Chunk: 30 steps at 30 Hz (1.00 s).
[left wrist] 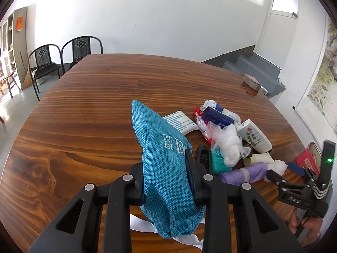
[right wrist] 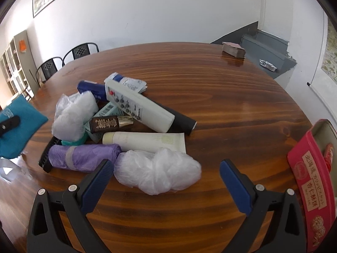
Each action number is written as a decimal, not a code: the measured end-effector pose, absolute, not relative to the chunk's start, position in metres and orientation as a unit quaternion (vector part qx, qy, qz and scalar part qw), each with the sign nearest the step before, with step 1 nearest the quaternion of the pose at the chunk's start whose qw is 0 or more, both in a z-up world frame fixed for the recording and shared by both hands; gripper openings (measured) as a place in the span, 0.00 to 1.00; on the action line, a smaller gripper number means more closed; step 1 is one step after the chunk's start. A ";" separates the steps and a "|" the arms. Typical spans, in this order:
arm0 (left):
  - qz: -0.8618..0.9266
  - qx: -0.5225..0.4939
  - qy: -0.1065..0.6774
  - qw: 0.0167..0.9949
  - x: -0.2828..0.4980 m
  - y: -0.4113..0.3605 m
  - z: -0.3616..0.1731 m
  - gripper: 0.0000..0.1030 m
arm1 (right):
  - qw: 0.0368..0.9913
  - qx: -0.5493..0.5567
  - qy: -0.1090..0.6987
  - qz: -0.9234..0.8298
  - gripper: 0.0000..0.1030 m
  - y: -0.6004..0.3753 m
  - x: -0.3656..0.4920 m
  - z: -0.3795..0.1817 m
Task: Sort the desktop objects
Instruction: 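Lift the blue bag with the left gripper while the right grasps the plastic-wrapped bundle, then carry the blue bag and the plastic bundle with both grippers to the pink tin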
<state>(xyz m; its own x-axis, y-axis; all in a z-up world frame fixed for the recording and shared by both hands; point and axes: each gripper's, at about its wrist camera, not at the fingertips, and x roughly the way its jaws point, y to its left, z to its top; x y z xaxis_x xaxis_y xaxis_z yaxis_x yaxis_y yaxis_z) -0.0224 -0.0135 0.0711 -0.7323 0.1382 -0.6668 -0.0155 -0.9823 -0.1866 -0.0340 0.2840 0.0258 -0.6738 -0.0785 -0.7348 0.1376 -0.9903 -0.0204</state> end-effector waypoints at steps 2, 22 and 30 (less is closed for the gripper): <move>0.927 -0.363 -0.081 0.046 -0.021 -0.010 0.072 0.31 | 0.059 0.399 0.040 -0.914 0.99 0.282 -0.036 0.025; 0.934 -0.337 -0.093 0.075 0.001 0.005 0.085 0.30 | 0.066 0.382 -0.007 -0.922 0.77 0.294 -0.023 0.035; 0.931 -0.339 -0.103 0.084 0.009 0.018 0.080 0.30 | 0.050 0.336 -0.039 -0.940 0.77 0.306 -0.008 0.056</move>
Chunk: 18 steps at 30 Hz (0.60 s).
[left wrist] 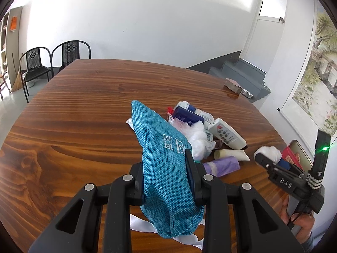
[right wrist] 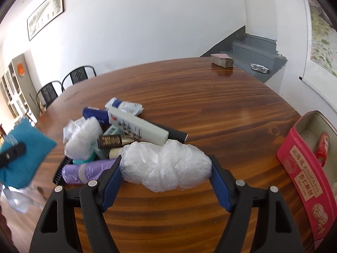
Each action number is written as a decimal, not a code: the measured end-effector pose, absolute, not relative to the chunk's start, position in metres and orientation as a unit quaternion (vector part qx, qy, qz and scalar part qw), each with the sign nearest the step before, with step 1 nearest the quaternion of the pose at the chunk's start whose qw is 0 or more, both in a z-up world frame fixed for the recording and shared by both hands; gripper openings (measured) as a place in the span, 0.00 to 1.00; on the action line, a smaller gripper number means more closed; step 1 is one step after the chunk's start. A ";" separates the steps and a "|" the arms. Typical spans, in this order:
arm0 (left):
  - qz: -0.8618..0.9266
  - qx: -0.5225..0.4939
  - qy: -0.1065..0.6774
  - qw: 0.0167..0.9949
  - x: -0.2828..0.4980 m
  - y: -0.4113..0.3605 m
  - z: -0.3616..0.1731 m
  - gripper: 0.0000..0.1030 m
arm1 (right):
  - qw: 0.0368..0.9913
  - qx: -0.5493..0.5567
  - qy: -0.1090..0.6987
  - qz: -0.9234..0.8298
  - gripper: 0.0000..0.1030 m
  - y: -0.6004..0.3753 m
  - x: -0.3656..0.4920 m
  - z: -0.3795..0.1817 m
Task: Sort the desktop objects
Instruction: 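Carry the blue bag and the plastic bundle with both grippers to the pink tin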
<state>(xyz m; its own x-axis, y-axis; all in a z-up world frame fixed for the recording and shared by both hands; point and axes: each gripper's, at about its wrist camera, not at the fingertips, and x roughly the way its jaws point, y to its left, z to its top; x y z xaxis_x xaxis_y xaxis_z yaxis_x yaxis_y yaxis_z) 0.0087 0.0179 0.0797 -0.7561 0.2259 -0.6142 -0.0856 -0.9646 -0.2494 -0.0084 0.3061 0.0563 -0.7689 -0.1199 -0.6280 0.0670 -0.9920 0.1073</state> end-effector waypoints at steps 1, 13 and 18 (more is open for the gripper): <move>0.930 -0.340 -0.105 0.086 0.009 0.021 0.079 0.30 | 0.048 0.332 -0.041 -0.941 0.77 0.308 -0.007 0.058; 0.926 -0.348 -0.094 0.109 0.018 0.071 0.075 0.30 | 0.024 0.262 -0.043 -0.964 0.77 0.331 0.026 0.085; 0.928 -0.343 -0.068 0.125 0.022 0.100 0.086 0.31 | -0.025 0.243 -0.080 -0.966 0.77 0.374 0.048 0.094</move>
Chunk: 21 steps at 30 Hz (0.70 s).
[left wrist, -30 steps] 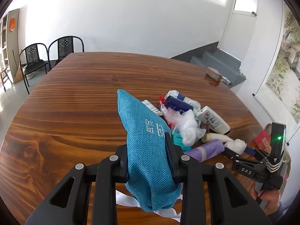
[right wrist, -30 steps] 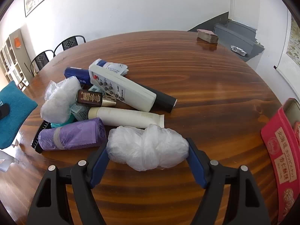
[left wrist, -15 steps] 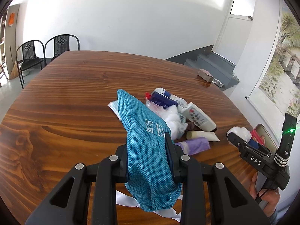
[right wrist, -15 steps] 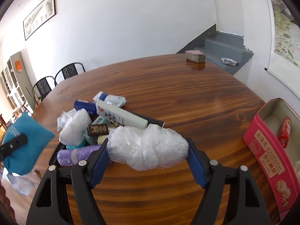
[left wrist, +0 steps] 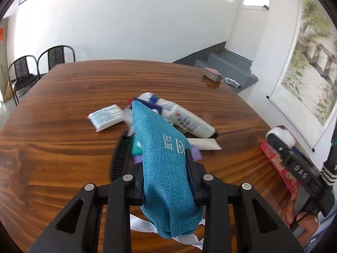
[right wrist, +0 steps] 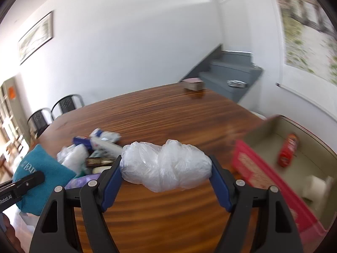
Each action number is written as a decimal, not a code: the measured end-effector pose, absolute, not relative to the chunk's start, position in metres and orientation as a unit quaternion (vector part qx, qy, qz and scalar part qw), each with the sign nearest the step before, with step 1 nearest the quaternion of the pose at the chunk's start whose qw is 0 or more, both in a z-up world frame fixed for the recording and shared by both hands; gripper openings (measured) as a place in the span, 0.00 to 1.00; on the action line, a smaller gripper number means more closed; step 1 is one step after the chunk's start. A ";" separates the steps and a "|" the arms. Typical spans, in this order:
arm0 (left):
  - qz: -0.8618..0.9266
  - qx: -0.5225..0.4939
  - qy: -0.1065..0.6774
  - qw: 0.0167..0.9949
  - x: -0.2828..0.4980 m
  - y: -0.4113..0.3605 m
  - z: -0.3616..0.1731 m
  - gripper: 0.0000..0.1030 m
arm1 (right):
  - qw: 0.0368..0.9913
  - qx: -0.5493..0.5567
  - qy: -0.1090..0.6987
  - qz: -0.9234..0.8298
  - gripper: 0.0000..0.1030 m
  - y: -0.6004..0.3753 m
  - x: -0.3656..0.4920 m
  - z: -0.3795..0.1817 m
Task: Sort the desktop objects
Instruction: 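Carry the blue bag and the plastic bundle with both grippers to the pink tin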
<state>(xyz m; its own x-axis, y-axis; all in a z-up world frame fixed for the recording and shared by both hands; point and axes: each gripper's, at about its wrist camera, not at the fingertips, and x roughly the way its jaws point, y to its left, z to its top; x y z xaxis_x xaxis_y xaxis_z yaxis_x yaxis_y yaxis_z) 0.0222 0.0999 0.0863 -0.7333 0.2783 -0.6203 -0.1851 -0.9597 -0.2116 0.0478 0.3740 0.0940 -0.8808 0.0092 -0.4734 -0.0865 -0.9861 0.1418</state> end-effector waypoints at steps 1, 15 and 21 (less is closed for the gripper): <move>0.928 -0.343 -0.065 0.130 0.022 0.106 0.088 0.31 | 0.036 -0.228 0.081 0.970 0.77 0.382 0.056 0.099; 0.911 -0.332 -0.007 0.246 0.017 0.231 0.121 0.30 | 0.202 -0.161 0.111 0.960 0.77 0.511 0.121 0.115; 0.893 -0.326 0.019 0.311 0.015 0.301 0.131 0.30 | 0.230 -0.183 0.123 0.948 0.77 0.547 0.127 0.107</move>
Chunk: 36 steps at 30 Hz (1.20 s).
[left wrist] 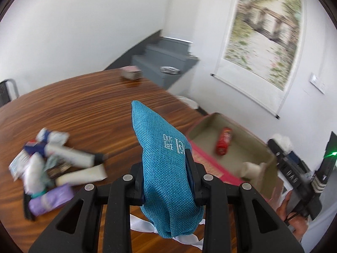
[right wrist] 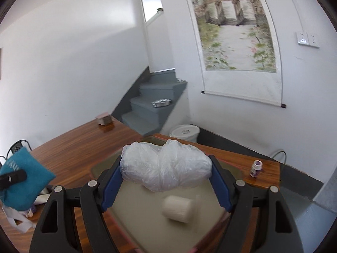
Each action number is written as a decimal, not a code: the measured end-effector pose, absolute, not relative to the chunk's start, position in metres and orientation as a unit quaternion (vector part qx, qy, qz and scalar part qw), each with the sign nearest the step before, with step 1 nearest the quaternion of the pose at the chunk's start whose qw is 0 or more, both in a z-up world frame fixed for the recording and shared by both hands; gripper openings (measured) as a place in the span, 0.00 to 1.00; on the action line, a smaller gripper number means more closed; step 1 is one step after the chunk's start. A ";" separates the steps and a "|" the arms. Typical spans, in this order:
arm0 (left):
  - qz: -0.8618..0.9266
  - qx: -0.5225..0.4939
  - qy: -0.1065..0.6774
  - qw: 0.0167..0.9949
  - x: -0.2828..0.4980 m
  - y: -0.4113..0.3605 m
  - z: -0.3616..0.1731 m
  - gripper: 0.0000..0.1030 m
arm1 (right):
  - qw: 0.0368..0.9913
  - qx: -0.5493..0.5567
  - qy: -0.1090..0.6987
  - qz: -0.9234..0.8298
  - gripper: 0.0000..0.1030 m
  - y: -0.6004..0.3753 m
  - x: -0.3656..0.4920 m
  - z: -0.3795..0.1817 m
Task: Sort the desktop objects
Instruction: 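Carry the blue bag and the plastic bundle with both grippers to the pink tin, then open both grippers to release the blue bag and plastic bundle into the tin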
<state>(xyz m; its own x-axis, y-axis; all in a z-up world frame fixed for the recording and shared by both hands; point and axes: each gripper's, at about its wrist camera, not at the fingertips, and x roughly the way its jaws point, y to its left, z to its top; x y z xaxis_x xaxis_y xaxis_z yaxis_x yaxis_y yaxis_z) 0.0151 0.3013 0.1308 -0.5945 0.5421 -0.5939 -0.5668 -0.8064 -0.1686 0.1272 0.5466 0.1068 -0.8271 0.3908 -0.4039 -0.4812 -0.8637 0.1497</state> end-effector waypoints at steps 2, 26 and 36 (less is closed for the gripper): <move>0.887 -0.320 0.030 0.332 0.014 0.327 0.134 0.30 | 0.228 -0.193 0.120 0.947 0.78 0.552 0.128 0.106; 0.873 -0.315 0.022 0.373 -0.001 0.375 0.140 0.74 | 0.220 -0.209 0.159 0.940 0.95 0.557 0.112 0.091; 0.912 -0.323 0.014 0.254 -0.009 0.274 0.125 0.74 | 0.136 -0.208 0.132 0.960 0.98 0.484 0.088 0.099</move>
